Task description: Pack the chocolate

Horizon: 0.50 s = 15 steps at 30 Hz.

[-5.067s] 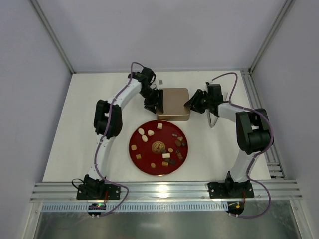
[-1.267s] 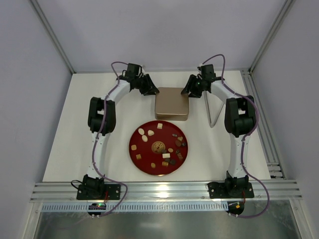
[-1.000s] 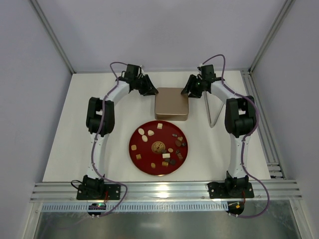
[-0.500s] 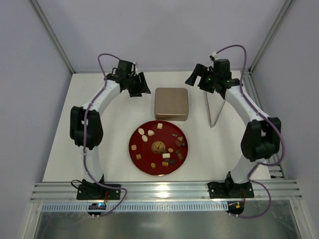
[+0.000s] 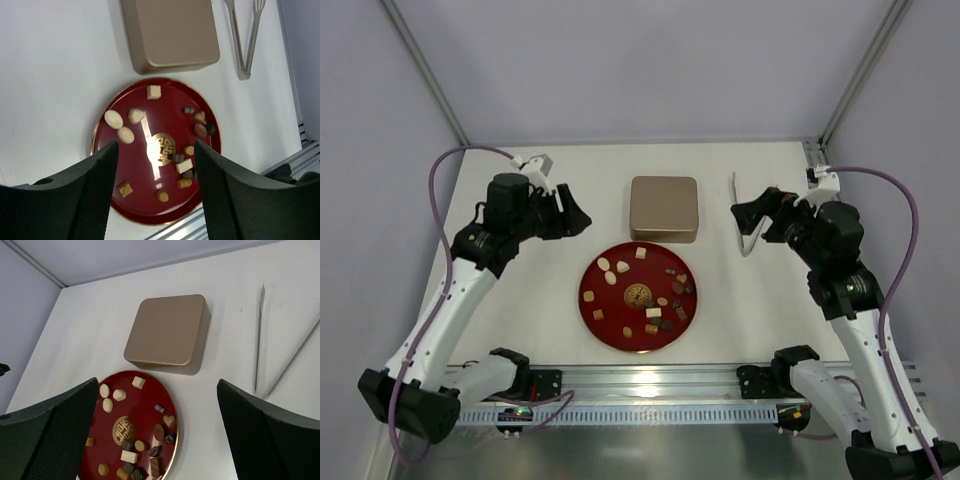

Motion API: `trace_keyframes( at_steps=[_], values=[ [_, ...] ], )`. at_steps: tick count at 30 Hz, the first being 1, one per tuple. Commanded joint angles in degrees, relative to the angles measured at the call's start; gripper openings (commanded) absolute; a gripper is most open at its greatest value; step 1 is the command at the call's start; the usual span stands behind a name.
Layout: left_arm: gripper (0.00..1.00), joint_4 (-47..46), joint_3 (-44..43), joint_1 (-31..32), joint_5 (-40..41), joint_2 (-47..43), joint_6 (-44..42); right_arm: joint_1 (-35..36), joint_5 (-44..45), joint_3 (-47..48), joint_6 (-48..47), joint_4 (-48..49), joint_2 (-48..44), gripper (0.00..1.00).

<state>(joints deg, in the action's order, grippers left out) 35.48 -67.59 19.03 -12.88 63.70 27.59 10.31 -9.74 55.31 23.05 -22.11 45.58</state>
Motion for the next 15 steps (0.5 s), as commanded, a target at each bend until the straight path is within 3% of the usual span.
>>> trace_keyframes(
  at_steps=[1, 7, 15],
  values=[
    [0.62, 3.1, 3.6, 0.0, 2.7, -5.8, -2.3, 0.0, 4.0, -2.9, -2.5, -4.3, -4.4, 1.00],
    [0.63, 5.5, 5.4, 0.0, 4.2, -12.5, -2.7, 0.0, 5.2, -5.1, -3.3, -6.7, -8.6, 1.00],
    [0.64, 7.1, 4.8, 0.0, 4.0, -13.7, -3.4, 0.0, 5.9, -4.4, -3.2, -6.4, -9.0, 1.00]
  ],
)
